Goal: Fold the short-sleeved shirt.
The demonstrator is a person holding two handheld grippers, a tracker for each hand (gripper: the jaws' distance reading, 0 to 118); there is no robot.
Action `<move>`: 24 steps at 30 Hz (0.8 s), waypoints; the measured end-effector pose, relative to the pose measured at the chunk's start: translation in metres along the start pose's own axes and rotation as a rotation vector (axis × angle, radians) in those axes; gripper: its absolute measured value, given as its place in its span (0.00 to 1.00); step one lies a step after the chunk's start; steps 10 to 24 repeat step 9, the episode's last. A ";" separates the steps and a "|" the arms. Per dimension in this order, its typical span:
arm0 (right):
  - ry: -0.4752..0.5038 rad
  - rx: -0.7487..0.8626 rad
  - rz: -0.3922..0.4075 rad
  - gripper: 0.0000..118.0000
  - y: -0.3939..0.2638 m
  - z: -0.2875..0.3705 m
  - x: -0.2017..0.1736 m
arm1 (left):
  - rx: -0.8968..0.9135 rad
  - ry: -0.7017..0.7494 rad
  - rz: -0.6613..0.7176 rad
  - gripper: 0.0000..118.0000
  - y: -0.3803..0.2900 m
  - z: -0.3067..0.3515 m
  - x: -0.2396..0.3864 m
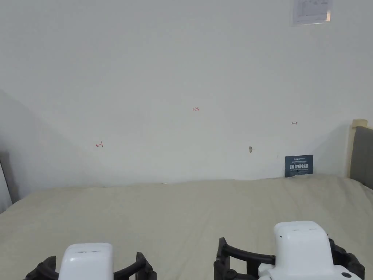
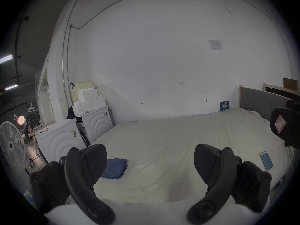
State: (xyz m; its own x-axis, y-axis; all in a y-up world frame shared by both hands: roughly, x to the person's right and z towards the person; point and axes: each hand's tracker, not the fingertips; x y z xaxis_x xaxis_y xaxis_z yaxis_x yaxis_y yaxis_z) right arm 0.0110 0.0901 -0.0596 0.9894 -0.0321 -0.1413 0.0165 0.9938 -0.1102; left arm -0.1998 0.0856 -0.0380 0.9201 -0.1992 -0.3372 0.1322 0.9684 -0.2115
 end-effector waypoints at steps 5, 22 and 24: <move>0.042 -0.005 0.018 1.00 0.004 0.002 -0.003 | -0.004 0.007 0.009 0.94 0.001 -0.001 -0.002; 0.060 -0.047 0.042 1.00 0.004 0.003 0.000 | -0.005 0.008 0.019 0.94 0.001 -0.001 -0.006; 0.060 -0.047 0.042 1.00 0.004 0.003 0.000 | -0.005 0.008 0.019 0.94 0.001 -0.001 -0.006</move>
